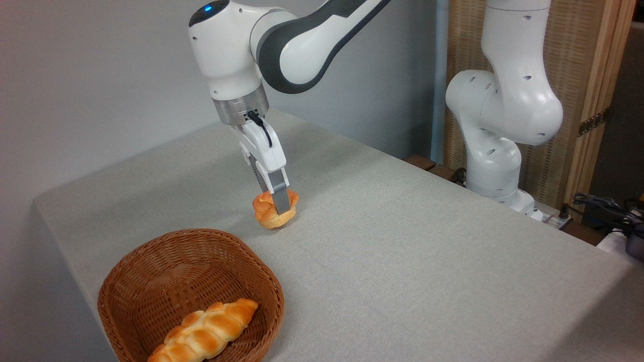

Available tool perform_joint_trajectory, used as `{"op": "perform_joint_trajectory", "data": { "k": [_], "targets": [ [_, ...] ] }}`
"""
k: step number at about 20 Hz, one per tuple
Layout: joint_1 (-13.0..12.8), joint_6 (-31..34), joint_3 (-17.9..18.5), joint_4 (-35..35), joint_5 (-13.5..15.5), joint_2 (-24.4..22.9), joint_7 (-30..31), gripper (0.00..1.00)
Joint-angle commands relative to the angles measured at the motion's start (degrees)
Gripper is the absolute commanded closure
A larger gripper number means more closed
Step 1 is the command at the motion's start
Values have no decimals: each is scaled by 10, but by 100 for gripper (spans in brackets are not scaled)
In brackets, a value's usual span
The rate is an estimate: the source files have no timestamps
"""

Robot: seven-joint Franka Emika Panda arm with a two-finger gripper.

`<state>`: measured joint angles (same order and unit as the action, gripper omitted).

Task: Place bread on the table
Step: 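Lower the bun onto the tabletop and open the gripper, then raise the open gripper up away from the bun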

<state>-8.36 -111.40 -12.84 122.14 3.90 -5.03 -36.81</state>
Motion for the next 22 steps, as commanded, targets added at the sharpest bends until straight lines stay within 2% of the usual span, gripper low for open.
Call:
{"op": "perform_joint_trajectory", "data": {
  "k": [1,12,15,18,22],
  "targets": [
    [-6,-6,5,-1,-6,-1,2,0],
    [-6,-5,6,-8,-6,-2,9,0],
    [-5,5,6,-52,-6,-3,9,0],
    [11,29,6,-117,-6,1,13,0],
    [58,80,7,-224,-6,34,11,0]
  ]
}}
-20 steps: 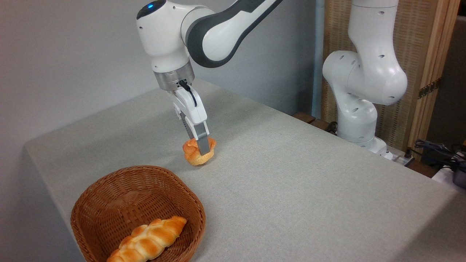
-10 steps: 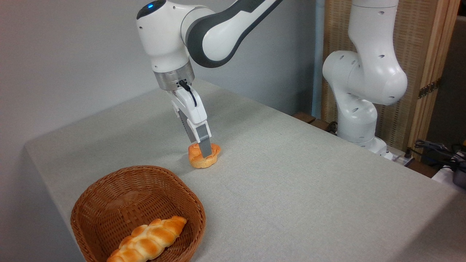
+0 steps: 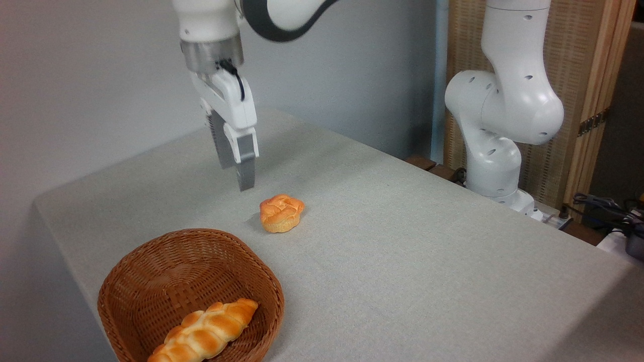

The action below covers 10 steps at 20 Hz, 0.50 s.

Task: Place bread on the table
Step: 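Raise the open gripper up away from the bun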

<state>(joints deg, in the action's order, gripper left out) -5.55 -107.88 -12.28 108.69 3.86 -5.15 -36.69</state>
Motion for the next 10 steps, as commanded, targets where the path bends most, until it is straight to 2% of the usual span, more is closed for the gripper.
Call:
{"op": "perform_joint_trajectory", "data": {
  "k": [1,3,6,10],
  "targets": [
    [36,53,2,-105,-6,41,10,0],
    [58,97,7,-166,-8,66,8,0],
    [60,138,31,-206,-9,81,7,0],
    [55,146,66,-208,-9,75,7,0]
  ]
}}
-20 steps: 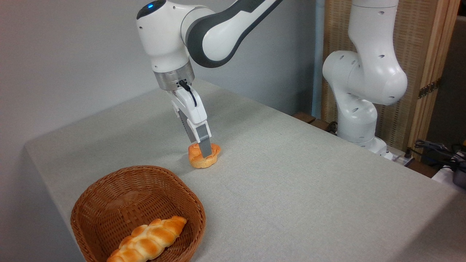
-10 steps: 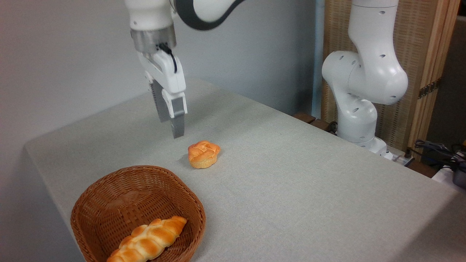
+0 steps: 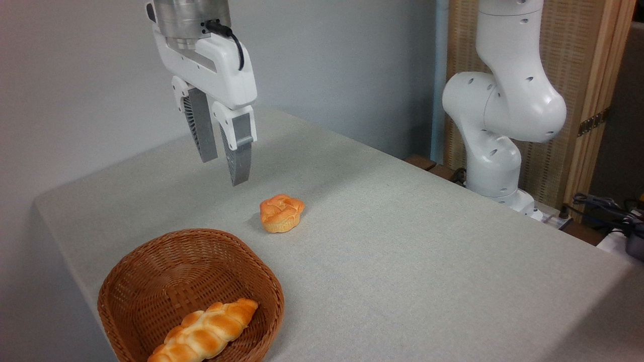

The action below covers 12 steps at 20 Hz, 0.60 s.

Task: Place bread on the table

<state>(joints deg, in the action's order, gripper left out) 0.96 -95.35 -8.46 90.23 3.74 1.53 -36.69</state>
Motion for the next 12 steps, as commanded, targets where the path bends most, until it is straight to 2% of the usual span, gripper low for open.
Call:
{"op": "perform_joint_trajectory", "data": {
  "k": [1,4,7,12],
  "targets": [
    [-10,21,39,-23,-8,7,4,0],
    [-11,14,48,-16,-12,-13,-7,0],
    [-29,14,48,-9,-43,-14,-15,0],
    [-32,15,48,4,-37,-25,-14,0]
  ]
}}
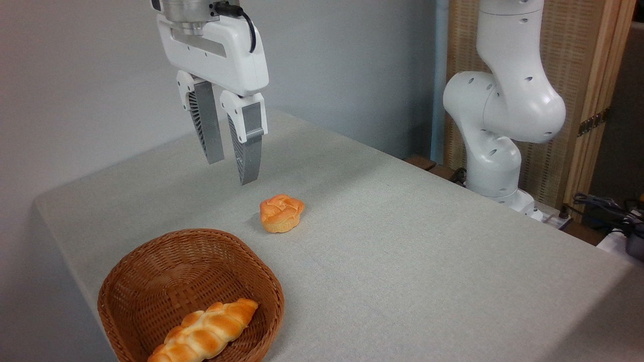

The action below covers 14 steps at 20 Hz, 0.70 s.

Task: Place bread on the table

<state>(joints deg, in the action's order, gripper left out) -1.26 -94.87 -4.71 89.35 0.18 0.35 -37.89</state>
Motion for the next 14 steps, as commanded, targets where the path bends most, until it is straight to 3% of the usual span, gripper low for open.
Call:
{"op": "perform_joint_trajectory", "data": {
  "k": [1,14],
  "targets": [
    [-11,11,10,13,-1,-13,-2,0],
    [-31,37,30,15,18,-11,-4,0]
  ]
}}
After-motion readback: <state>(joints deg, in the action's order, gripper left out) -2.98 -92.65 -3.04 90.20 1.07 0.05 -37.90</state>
